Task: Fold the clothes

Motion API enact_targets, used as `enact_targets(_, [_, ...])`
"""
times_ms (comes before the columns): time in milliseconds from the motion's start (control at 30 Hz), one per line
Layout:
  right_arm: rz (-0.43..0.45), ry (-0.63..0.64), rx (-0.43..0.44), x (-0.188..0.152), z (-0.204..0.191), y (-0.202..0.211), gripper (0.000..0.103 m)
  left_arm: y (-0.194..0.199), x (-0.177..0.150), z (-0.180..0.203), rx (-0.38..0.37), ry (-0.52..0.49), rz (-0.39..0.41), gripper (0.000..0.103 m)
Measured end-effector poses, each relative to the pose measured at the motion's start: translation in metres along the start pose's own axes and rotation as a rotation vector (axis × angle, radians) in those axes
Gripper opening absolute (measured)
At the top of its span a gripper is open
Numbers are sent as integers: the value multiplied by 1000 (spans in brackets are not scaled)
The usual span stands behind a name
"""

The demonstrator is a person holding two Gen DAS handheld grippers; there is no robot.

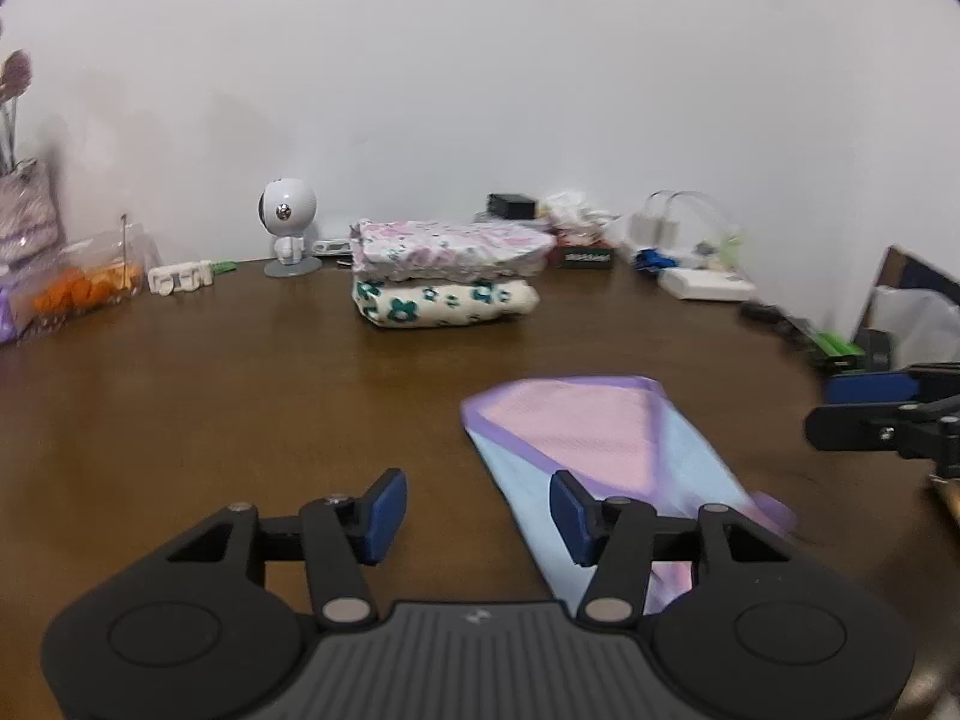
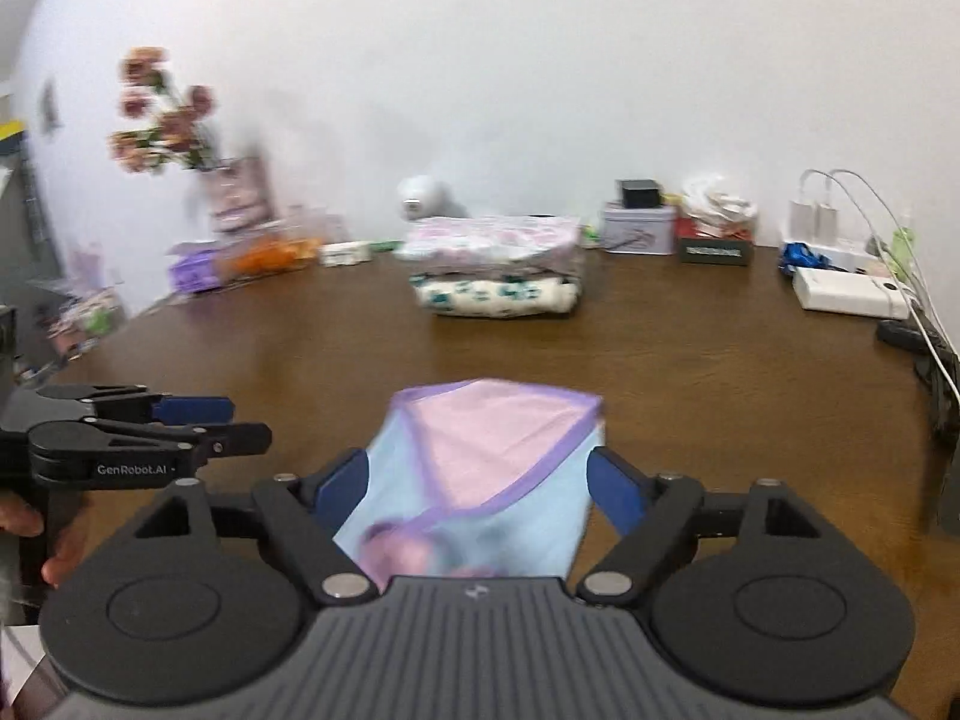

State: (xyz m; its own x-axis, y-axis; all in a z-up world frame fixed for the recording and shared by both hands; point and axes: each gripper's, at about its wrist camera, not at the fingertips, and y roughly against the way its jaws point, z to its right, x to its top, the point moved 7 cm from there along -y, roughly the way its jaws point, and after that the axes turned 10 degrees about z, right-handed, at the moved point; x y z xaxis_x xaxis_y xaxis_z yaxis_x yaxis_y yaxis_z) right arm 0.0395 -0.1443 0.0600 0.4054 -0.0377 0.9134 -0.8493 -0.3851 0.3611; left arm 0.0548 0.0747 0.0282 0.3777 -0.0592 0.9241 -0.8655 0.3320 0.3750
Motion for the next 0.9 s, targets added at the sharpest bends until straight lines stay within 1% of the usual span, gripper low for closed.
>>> enact_targets(67, [0, 2, 48, -15, -14, 16, 81, 24, -14, 13, -29, -2, 15, 56])
enact_targets(100, [12, 10, 74, -23, -20, 24, 81, 32, -21, 18, -20, -15, 22, 61])
enact_targets(167, [47, 60, 85, -44, -30, 49, 81, 47, -34, 29, 5, -45, 35, 62])
enact_targets(233, [73, 86, 78, -65, -28, 69, 81, 62, -46, 40, 31, -74, 48, 62])
enact_targets(267, [74, 74, 87, -73, -23, 75, 81, 67, -51, 43, 8, -45, 45, 63])
enact_targets(300, [70, 57, 98, -81, -18, 81, 81, 70, -55, 45, -31, -10, 34, 63])
enact_targets(333, [61, 38, 96, -86, -14, 81, 79, 70, -57, 47, -74, 26, 21, 63])
enact_targets(400, [39, -1, 82, -93, -7, 79, 72, 64, -62, 51, -102, 55, 0, 63])
enact_targets(433, [34, -10, 78, -95, -7, 77, 63, 60, -64, 53, -114, 68, -11, 63])
enact_targets(467, [32, -15, 75, -96, -8, 75, 58, 57, -66, 56, -124, 70, -16, 63])
enact_targets(567, [31, -14, 94, -101, -16, 68, 55, 50, -70, 66, -152, 69, -30, 56])
enact_targets(600, [27, -1, 102, -103, -21, 65, 54, 50, -73, 68, -158, 63, -34, 43])
enact_targets(633, [25, 19, 112, -105, -25, 62, 50, 51, -76, 69, -165, 57, -39, 28])
enact_targets(667, [21, 42, 122, -108, -30, 61, 49, 51, -78, 71, -171, 50, -43, 23])
enact_targets(733, [9, 85, 134, -114, -38, 59, 46, 53, -84, 75, -183, 37, -52, 19])
enact_targets(800, [-22, 115, 122, -120, -40, 58, 46, 55, -89, 78, -199, 25, -64, 18])
enact_targets(833, [-38, 121, 119, -123, -39, 59, 46, 57, -91, 76, -202, 22, -64, 18])
enact_targets(900, [-45, 115, 117, -124, -34, 65, 43, 63, -94, 74, -206, 16, -61, 19])
